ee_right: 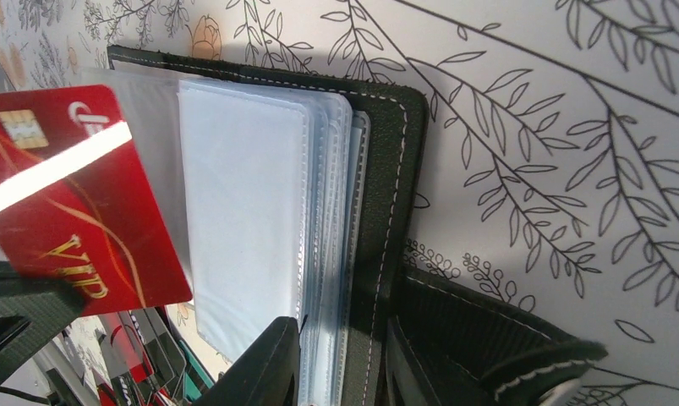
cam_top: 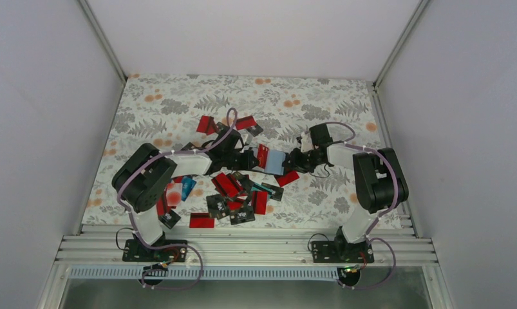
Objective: Put the credit cards into the card holder
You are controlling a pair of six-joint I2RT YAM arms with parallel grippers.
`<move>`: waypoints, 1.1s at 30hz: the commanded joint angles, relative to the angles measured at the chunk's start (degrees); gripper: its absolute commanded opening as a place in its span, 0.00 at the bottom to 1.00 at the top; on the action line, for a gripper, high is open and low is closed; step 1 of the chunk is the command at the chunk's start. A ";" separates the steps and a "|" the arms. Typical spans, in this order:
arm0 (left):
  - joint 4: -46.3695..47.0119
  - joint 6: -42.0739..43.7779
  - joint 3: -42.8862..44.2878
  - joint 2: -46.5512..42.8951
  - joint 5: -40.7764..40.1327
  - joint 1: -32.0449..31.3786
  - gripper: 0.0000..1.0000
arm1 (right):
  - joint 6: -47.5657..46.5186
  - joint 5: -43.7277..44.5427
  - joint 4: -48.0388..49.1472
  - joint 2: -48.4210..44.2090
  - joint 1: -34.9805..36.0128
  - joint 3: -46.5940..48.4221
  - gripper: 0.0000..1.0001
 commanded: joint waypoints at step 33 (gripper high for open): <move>2.50 -9.47 1.18 4.83 2.49 -0.27 0.02 | -1.26 0.43 1.24 1.28 -0.27 -1.19 0.29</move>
